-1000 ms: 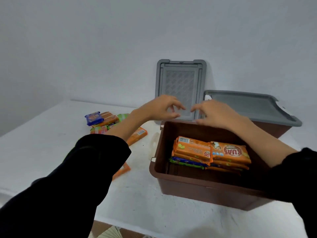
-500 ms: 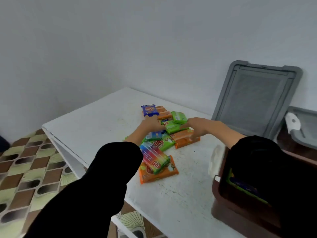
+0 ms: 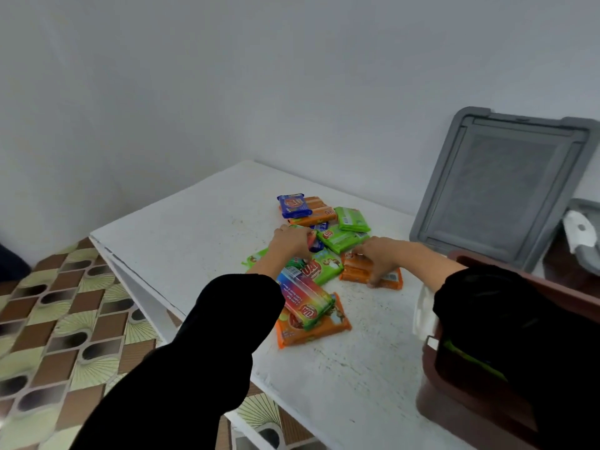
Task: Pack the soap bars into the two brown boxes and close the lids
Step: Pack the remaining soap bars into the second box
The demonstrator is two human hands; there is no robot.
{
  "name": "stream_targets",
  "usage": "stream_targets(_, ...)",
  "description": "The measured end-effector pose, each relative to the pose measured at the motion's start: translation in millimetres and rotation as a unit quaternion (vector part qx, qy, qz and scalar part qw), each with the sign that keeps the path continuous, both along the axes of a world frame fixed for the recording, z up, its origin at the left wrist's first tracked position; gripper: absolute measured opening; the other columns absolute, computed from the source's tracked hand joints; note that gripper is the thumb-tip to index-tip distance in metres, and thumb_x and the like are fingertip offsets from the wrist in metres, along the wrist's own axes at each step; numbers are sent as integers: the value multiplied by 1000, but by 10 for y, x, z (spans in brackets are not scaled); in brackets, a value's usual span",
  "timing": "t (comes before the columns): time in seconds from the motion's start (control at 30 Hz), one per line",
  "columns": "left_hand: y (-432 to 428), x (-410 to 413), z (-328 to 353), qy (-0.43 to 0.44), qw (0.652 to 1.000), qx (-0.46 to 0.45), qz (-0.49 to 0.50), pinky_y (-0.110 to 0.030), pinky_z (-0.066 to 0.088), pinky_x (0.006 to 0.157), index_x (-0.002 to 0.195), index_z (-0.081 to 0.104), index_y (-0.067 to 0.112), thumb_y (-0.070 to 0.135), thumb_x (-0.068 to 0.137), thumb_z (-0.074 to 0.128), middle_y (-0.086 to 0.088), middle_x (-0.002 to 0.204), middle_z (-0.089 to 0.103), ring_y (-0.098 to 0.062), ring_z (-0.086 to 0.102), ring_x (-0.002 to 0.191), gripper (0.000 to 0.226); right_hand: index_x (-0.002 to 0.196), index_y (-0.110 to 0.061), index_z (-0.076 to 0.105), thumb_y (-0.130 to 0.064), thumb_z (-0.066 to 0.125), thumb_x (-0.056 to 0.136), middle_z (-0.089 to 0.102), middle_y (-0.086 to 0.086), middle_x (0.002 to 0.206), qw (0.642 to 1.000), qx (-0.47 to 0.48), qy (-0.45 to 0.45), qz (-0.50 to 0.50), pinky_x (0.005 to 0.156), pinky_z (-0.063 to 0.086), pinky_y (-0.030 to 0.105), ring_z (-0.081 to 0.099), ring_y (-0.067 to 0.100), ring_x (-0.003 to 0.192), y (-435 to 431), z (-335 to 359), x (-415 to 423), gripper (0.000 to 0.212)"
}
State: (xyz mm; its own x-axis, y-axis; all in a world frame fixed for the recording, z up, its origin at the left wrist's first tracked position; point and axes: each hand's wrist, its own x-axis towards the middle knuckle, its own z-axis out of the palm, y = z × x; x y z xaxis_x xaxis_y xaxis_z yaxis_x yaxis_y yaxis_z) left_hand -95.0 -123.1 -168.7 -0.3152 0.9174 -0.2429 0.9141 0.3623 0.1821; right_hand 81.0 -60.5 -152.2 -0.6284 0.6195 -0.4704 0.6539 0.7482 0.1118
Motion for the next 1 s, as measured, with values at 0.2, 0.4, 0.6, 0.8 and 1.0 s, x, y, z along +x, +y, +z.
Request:
stream_targets(0.2, -131, -22, 38, -13, 995, 88, 42, -35, 41, 94, 136, 45, 34, 41, 78, 67, -11, 124, 56, -28, 48, 117, 62, 138, -21, 40, -30, 80, 66, 53, 6, 127, 996, 30, 70, -40, 86, 42, 30, 52, 24, 114, -36, 171, 85, 82)
stream_targets(0.4, -164, 88, 545, -97, 978, 184, 2, -28, 43, 75, 130, 51, 36, 32, 71, 73, -2, 119, 62, -22, 56, 105, 64, 134, -24, 43, -30, 79, 63, 55, 9, 118, 953, 111, 264, -96, 89, 46, 37, 52, 27, 109, -106, 823, 451, 80)
stream_targets(0.6, -122, 661, 1215, -156, 946, 228, -170, -36, 53, 86, 127, 52, 42, 27, 69, 77, -3, 117, 61, -20, 59, 101, 65, 137, -20, 41, -28, 79, 68, 55, 8, 131, 947, 139, 246, -155, 94, 41, 34, 52, 26, 116, -422, 1506, 1165, 79)
stream_targets(0.8, -147, 1478, 1348, -176, 892, 135, -395, -25, 47, 83, 130, 51, 37, 26, 70, 79, 4, 112, 54, -14, 53, 100, 67, 137, -22, 40, -24, 79, 69, 54, 10, 131, 947, 94, 178, -252, 89, 39, 30, 51, 26, 115, -910, 1505, 2027, 79)
stream_targets(1.0, -202, 2254, 1121, -153, 823, 46, -544, -12, 43, 82, 132, 47, 34, 17, 76, 74, -5, 131, 48, -19, 49, 113, 64, 133, -24, 42, -22, 80, 65, 57, 4, 123, 937, 39, 144, -315, 85, 39, 27, 52, 18, 105, -1229, 1183, 2693, 78)
